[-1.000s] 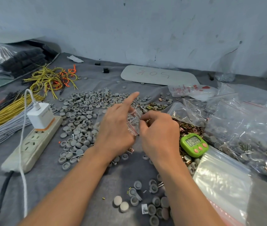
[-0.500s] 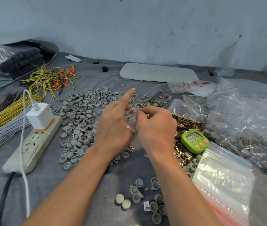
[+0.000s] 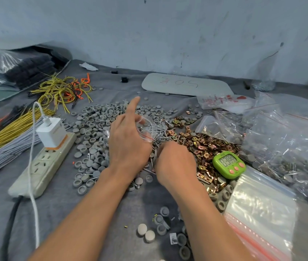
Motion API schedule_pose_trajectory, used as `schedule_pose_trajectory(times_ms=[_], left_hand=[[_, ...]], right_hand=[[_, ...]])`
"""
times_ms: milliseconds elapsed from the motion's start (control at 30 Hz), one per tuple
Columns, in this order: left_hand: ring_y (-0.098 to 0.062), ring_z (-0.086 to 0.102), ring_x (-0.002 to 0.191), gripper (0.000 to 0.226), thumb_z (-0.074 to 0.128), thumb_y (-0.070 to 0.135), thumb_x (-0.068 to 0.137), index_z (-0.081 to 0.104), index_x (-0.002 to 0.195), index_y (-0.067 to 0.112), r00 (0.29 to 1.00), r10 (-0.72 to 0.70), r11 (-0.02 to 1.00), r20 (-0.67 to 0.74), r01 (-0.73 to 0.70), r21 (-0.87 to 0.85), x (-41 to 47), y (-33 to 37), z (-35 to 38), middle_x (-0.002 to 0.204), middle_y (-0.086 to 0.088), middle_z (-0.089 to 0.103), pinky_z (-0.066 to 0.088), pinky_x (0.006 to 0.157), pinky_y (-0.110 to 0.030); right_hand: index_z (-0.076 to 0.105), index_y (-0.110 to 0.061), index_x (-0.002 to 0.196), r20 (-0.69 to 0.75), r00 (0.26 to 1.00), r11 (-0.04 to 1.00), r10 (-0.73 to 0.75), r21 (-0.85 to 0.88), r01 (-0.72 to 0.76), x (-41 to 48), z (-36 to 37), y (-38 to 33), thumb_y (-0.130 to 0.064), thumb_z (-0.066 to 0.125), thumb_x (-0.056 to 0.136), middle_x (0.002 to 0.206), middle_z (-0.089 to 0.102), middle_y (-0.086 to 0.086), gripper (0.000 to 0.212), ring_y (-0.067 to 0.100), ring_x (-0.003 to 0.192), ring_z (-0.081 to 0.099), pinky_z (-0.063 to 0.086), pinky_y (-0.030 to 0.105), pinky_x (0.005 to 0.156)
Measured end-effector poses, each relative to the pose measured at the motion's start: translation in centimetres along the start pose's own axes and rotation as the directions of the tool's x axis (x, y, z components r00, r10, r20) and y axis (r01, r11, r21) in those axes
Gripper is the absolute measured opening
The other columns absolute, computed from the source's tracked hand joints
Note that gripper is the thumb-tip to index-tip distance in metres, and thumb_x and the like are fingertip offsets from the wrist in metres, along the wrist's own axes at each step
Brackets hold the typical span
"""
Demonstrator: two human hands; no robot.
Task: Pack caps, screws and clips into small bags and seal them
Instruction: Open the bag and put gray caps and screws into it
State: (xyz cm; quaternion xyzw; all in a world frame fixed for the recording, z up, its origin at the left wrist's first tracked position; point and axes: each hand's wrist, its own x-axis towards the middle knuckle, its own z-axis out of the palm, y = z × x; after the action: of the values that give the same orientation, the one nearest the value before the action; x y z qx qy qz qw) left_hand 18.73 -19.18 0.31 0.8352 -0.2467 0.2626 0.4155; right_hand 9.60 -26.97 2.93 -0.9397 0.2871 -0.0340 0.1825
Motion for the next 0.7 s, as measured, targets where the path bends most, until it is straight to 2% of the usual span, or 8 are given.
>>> schedule_pose_trajectory(times_ms=[133,233,333,400,467,533,600,700], left_hand=[[-0.001,0.041,0.101,0.095,0.078,0.008,0.075,0.032,0.155,0.032,0.999,0.026,1.000,0.018,-0.026,0.001,0.0,0.0,0.0,0.099,0.018,0.058,0.024,0.088,-0.013],[-0.002,0.042,0.101,0.095,0.078,0.006,0.074,0.032,0.154,0.032,0.999,0.036,0.999,0.018,-0.036,0.014,-0.1,0.0,0.0,0.099,0.017,0.058,0.021,0.086,-0.011],[-0.002,0.042,0.100,0.098,0.080,0.004,0.073,0.033,0.154,0.031,0.999,0.043,0.999,0.024,-0.043,0.018,-0.2,0.0,0.2,0.100,0.017,0.057,0.020,0.086,-0.010],[0.000,0.041,0.099,0.097,0.080,0.006,0.073,0.033,0.154,0.031,0.998,0.051,0.999,0.032,-0.052,0.016,-0.1,0.0,0.2,0.099,0.018,0.058,0.021,0.085,-0.011],[0.003,0.040,0.100,0.096,0.080,0.006,0.073,0.033,0.154,0.031,0.998,0.049,0.999,0.033,-0.050,0.010,-0.1,-0.1,0.1,0.098,0.019,0.057,0.022,0.087,-0.012],[0.006,0.037,0.099,0.096,0.079,0.005,0.073,0.034,0.154,0.030,0.999,0.039,0.999,0.024,-0.039,0.005,-0.1,-0.2,0.1,0.096,0.021,0.056,0.024,0.088,-0.013],[0.005,0.038,0.099,0.096,0.078,0.004,0.072,0.034,0.154,0.030,0.999,0.035,0.999,0.017,-0.035,0.008,0.0,-0.2,0.1,0.097,0.021,0.056,0.026,0.089,-0.014],[0.006,0.035,0.096,0.097,0.078,0.003,0.071,0.034,0.153,0.032,0.999,0.033,0.999,0.015,-0.033,0.008,0.0,-0.2,0.1,0.096,0.021,0.055,0.024,0.086,-0.012]], right_hand=[[0.070,-0.019,0.106,-0.019,1.000,0.998,0.017,0.065,-0.015,0.1,0.4,-0.1,-0.021,0.066,0.093,0.106,0.071,0.008,0.014,0.032,0.100,0.068,0.043,0.031,0.074],[0.065,-0.015,0.109,-0.028,0.999,0.998,-0.032,0.056,0.033,0.1,0.6,-0.3,-0.030,0.063,0.095,0.109,0.068,0.009,0.020,0.034,0.103,0.066,0.049,0.038,0.082],[0.054,-0.019,0.087,-0.009,1.000,1.000,0.002,0.019,-0.002,-0.2,0.2,-0.7,-0.023,0.066,0.092,0.101,0.068,0.009,0.013,0.033,0.104,0.066,0.044,0.039,0.086],[0.038,-0.022,0.072,0.001,0.999,0.999,0.043,0.007,-0.043,-0.5,0.1,-1.1,-0.016,0.067,0.087,0.091,0.059,0.002,0.033,0.032,0.102,0.067,0.044,0.041,0.091],[0.033,-0.023,0.070,-0.004,0.998,0.998,0.068,0.004,-0.068,-0.6,0.0,-1.3,-0.021,0.066,0.089,0.088,0.055,0.000,0.039,0.031,0.102,0.067,0.044,0.044,0.097],[0.037,-0.023,0.071,-0.019,0.995,0.995,0.101,0.008,-0.101,-0.7,-0.1,-1.4,-0.028,0.067,0.090,0.089,0.061,0.001,0.035,0.030,0.100,0.068,0.042,0.045,0.096],[0.051,-0.023,0.078,-0.062,0.991,0.992,0.119,0.048,-0.116,-0.6,-0.4,-1.2,-0.032,0.065,0.090,0.093,0.068,0.002,0.020,0.029,0.095,0.068,0.042,0.044,0.093],[0.067,-0.024,0.092,-0.171,0.969,0.973,0.177,0.178,-0.146,-0.3,-0.7,-0.6,-0.031,0.062,0.091,0.093,0.072,0.002,0.009,0.029,0.079,0.056,0.045,0.042,0.093]])
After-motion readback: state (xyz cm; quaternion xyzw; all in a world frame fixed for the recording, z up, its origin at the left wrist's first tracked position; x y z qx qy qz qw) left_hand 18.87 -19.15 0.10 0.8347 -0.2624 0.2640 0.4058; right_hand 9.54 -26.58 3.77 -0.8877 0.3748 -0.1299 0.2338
